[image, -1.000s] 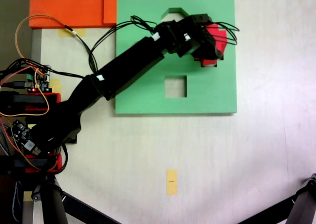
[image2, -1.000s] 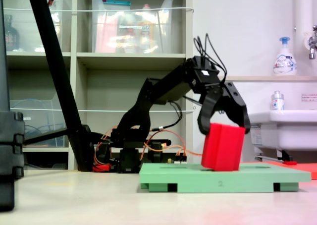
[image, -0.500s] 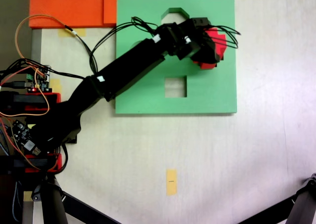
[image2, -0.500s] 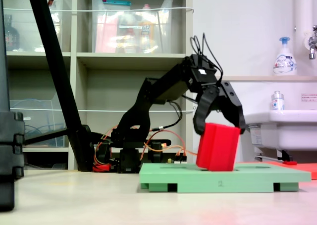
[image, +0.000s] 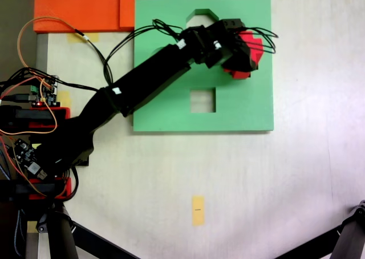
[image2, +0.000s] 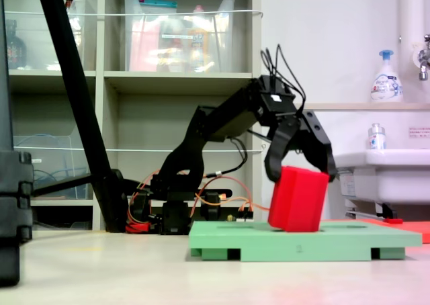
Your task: Put the cross columnar block into the corresponding hole
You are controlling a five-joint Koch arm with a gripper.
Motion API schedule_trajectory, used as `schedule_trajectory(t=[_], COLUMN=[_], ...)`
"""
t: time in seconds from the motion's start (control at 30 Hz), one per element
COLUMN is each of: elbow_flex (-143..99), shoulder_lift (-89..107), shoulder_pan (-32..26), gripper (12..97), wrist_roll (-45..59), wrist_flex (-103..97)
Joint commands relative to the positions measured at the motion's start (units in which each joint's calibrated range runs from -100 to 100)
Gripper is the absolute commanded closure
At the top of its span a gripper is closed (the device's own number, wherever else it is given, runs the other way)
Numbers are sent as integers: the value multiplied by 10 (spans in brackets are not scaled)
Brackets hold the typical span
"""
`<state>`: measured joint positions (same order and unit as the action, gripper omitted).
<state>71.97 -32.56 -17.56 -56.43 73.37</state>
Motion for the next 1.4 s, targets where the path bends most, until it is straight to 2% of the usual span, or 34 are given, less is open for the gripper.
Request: schedule_trajectory(t=[0.0, 0.6, 1.07, 1.37], elbow_flex=[27, 26, 25, 26], shoulder_lift=[11, -12, -49, -67], shoulder_pan=[-5, -8, -8, -10], gripper=[593, 600, 600, 601], wrist_roll=[10, 13, -67, -67], wrist_flex=[-51, -44, 52, 58])
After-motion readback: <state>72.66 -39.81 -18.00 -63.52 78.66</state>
